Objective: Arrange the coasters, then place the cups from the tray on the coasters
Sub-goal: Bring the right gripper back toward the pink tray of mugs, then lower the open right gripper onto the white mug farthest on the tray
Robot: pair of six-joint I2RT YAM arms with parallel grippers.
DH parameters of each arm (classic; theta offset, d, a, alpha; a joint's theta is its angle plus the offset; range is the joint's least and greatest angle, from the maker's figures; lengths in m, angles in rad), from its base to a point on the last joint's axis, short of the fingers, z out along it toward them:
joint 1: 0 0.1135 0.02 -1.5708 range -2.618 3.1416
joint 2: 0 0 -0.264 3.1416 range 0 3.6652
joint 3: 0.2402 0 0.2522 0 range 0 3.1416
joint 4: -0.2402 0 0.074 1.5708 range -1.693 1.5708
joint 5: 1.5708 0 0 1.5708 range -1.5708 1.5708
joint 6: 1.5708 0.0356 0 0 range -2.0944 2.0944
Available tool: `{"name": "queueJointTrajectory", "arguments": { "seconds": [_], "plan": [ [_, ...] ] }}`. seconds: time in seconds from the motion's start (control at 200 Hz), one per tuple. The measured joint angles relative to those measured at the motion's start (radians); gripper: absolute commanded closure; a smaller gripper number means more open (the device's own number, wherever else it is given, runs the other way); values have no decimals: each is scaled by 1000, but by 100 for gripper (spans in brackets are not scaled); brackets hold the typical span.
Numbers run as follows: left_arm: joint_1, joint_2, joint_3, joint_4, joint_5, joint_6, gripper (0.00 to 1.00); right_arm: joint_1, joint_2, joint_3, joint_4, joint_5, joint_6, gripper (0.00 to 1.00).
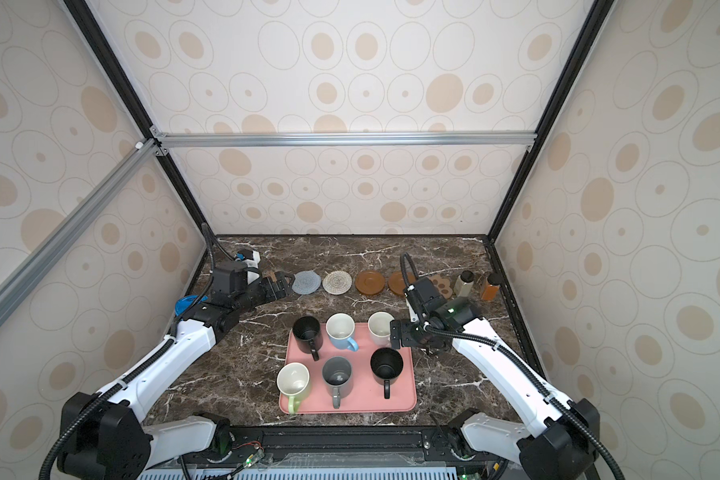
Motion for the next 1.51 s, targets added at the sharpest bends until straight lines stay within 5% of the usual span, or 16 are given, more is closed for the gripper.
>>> {"name": "queueJointTrajectory", "arguments": {
  "seconds": [0.395,0.84,1.506],
  "plan": [
    [0,-13,-14,-20,-9,-15,0,44,128,-9,50,22,22,18],
    [0,-43,-42,-21,-11,-26,0,44,209,34,60,64,-93,39],
    [0,-56,-68,-14,-11,-35,0,44,275,12,160,40,-172,55]
  ]
}}
